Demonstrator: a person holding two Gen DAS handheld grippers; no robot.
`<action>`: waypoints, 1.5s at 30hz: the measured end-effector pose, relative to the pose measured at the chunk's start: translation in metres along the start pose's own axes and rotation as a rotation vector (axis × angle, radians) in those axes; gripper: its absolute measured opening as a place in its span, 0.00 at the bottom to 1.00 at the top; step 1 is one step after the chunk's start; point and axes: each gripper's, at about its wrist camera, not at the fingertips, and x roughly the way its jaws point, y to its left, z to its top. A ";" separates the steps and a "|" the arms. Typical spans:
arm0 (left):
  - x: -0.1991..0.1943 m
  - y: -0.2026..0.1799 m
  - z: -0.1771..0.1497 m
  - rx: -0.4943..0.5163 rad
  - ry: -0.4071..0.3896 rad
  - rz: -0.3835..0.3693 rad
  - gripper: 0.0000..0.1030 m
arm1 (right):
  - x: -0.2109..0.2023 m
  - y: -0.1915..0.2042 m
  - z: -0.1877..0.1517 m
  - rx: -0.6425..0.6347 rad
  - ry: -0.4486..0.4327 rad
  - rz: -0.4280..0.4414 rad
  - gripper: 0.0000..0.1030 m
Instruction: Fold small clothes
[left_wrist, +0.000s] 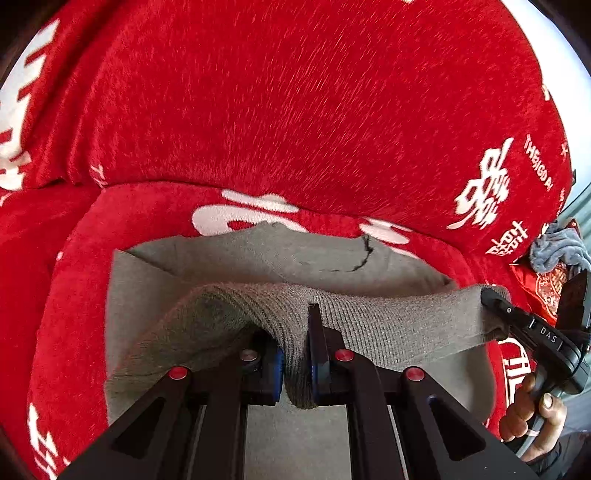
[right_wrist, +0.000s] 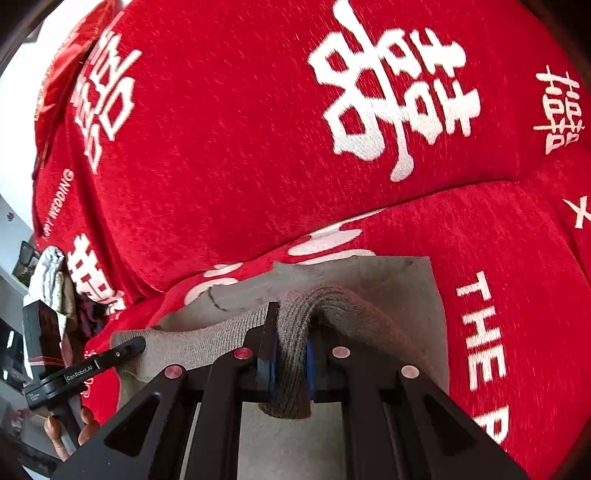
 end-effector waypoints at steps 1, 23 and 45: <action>0.008 0.003 0.001 -0.008 0.016 0.002 0.11 | 0.008 -0.004 0.001 0.005 0.013 -0.007 0.12; -0.007 0.046 0.007 -0.178 0.004 -0.251 0.86 | 0.016 -0.020 0.002 0.023 0.041 0.037 0.62; 0.031 0.084 0.037 -0.183 0.020 -0.056 0.86 | 0.084 -0.017 0.002 -0.189 0.130 -0.175 0.61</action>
